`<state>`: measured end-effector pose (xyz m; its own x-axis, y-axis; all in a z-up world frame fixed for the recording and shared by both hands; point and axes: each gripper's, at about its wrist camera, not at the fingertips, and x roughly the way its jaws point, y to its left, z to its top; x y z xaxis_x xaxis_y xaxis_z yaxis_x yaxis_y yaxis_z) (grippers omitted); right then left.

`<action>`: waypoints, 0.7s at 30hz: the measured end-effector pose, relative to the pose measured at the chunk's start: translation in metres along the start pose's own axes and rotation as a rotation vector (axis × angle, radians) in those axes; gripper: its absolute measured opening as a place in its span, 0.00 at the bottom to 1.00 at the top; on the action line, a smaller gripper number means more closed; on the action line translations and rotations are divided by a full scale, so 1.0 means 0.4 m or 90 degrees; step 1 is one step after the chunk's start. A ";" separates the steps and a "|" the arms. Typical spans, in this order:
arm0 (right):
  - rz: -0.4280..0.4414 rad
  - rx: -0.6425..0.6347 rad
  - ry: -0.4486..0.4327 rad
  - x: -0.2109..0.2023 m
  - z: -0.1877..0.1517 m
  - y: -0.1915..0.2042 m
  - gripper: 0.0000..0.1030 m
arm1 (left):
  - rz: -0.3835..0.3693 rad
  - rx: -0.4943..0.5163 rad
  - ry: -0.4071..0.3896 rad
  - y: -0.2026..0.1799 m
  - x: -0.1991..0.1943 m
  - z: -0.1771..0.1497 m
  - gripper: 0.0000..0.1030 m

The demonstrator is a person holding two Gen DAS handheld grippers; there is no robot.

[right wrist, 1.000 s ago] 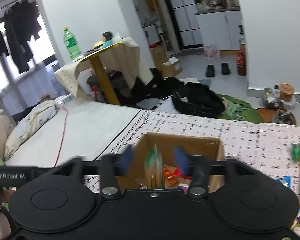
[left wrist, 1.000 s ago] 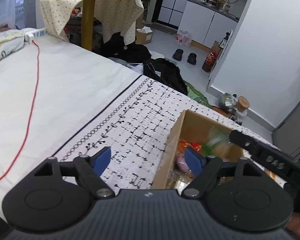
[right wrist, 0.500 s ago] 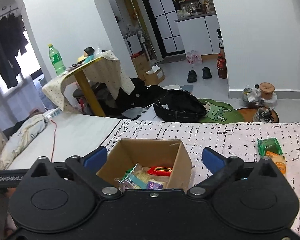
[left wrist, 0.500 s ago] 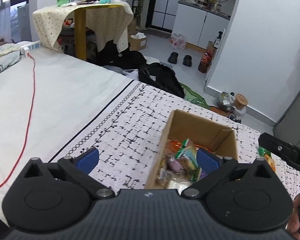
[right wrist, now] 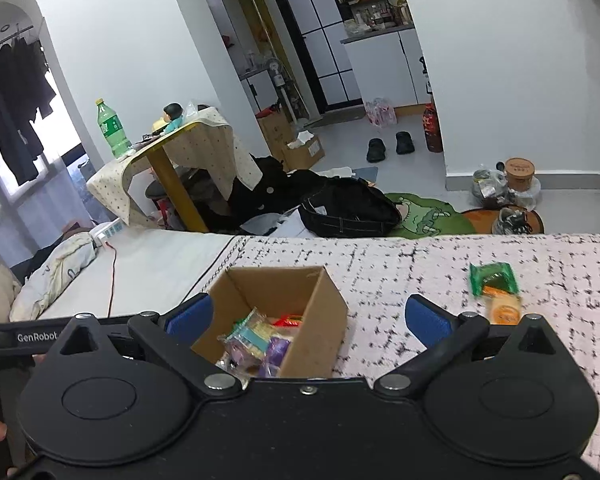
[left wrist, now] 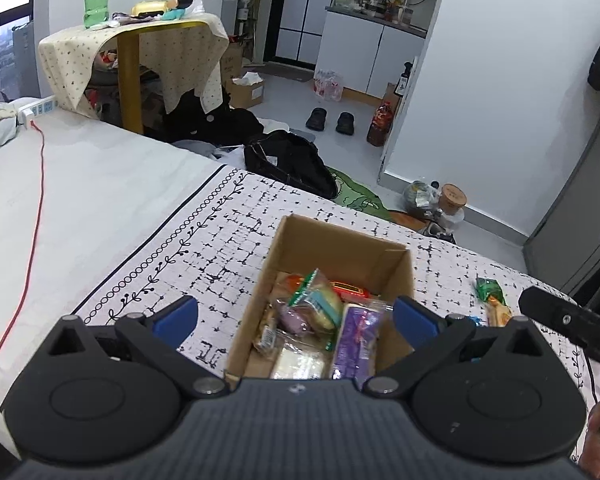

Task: Organize snacks
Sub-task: 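Lift both tools out of the box and move toward the remaining snacks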

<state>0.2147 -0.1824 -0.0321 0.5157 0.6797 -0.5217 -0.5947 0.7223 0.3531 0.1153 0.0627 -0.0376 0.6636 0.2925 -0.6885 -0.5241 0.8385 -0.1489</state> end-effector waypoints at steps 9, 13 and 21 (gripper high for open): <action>-0.031 -0.010 0.006 -0.062 -0.019 -0.037 1.00 | -0.018 0.016 0.022 -0.061 -0.022 -0.031 1.00; -0.039 -0.017 0.010 -0.086 -0.033 -0.054 1.00 | -0.023 0.029 0.030 -0.092 -0.026 -0.050 1.00; -0.065 -0.016 0.021 -0.134 -0.049 -0.106 1.00 | -0.046 0.062 0.036 -0.182 -0.032 -0.088 1.00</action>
<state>0.2001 -0.2519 -0.0342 0.5534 0.5981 -0.5796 -0.5557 0.7835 0.2779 0.1263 -0.0180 -0.0430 0.6650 0.2061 -0.7178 -0.4201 0.8979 -0.1314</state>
